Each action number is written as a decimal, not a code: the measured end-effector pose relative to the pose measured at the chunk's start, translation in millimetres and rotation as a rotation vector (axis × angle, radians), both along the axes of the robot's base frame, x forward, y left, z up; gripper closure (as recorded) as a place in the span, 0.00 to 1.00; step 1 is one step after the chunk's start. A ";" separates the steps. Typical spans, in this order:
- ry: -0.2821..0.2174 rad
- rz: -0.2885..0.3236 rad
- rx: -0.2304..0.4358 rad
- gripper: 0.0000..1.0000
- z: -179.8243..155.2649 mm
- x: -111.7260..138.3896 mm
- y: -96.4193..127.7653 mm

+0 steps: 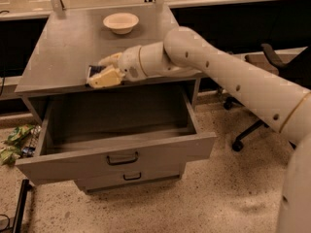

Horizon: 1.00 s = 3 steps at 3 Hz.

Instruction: Place rxbar blueberry into top drawer

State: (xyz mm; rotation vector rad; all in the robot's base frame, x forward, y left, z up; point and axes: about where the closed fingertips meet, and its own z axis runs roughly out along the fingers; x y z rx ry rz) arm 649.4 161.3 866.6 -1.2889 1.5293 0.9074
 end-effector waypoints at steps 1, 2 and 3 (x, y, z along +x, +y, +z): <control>0.028 -0.001 -0.079 1.00 -31.5 -35.1 -9.2; 0.025 -0.011 -0.188 1.00 -57.3 -57.1 -18.9; 0.014 -0.022 -0.326 1.00 -92.9 -62.3 -25.8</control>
Offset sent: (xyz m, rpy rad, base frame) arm -0.0828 -0.0376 -0.0916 -0.3496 0.0129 -0.0338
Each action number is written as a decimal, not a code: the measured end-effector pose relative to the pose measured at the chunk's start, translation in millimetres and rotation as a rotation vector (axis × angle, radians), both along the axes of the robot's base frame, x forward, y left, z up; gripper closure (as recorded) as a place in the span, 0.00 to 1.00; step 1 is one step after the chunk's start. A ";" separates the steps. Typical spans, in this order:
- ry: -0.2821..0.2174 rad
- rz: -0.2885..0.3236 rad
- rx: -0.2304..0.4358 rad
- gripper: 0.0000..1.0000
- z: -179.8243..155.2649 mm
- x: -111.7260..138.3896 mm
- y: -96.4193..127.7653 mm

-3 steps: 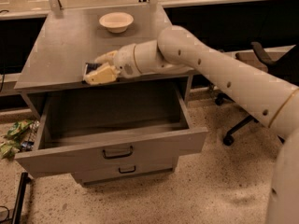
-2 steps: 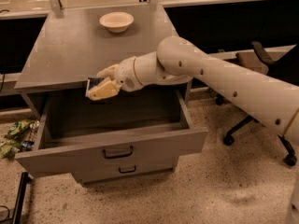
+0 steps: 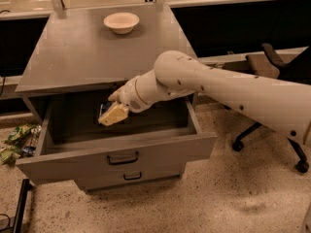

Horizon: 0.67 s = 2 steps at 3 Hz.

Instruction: Place rxbar blueberry into top drawer

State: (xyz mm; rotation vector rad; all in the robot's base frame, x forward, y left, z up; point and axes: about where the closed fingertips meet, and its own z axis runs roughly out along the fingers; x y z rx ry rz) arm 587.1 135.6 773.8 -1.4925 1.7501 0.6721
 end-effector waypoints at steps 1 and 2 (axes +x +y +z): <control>0.004 -0.003 -0.061 1.00 -24.2 2.1 -2.8; 0.004 -0.003 -0.066 1.00 -25.9 2.4 -3.3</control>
Offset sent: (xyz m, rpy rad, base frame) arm 0.0018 -0.0024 -0.0203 -0.0513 0.0037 -0.0024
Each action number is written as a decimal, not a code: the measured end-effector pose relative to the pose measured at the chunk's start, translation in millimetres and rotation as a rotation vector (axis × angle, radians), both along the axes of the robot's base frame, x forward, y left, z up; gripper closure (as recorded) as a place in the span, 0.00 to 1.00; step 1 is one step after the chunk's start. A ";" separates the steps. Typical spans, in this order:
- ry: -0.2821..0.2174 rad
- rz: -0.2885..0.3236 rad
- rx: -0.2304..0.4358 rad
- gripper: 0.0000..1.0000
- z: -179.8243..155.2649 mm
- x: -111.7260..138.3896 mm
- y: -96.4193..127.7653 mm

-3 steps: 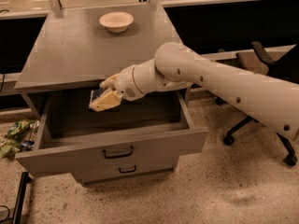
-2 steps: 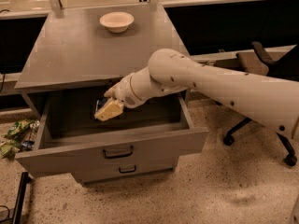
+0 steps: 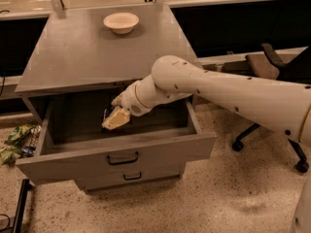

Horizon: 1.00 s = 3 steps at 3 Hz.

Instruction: Place rxbar blueberry into top drawer

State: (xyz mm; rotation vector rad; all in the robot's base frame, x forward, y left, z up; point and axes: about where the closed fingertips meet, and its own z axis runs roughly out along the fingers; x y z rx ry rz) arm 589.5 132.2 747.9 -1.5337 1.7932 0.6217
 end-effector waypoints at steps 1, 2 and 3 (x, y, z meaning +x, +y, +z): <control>0.038 -0.015 0.008 1.00 -19.0 -5.1 3.5; 0.055 -0.026 -0.010 1.00 -50.0 -13.3 14.1; 0.021 -0.040 -0.030 1.00 -62.5 -9.8 17.8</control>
Offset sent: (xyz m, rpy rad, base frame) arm -0.0216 0.0244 -0.0895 -0.0378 0.0668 -0.0445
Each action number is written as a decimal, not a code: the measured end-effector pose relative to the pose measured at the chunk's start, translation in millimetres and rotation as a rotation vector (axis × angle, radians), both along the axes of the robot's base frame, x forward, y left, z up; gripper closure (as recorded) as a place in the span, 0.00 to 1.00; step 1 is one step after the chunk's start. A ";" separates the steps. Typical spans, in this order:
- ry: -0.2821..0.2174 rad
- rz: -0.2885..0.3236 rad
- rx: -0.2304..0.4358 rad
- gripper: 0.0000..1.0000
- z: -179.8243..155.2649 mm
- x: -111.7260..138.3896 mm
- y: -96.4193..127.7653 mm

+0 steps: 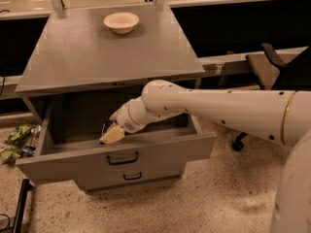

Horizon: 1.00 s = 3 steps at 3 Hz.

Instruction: Place rxbar blueberry into top drawer

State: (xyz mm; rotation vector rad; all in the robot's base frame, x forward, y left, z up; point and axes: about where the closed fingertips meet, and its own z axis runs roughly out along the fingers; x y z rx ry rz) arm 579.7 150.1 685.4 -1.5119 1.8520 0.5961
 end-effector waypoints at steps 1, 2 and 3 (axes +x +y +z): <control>-0.032 -0.024 -0.021 1.00 -3.2 1.8 -5.1; -0.037 -0.060 -0.007 0.81 -8.7 2.3 -10.1; -0.045 -0.082 0.001 0.58 -10.2 7.6 -12.9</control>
Offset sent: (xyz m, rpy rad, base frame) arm -0.0020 -0.0179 -0.0147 0.0197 -0.0236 -0.1028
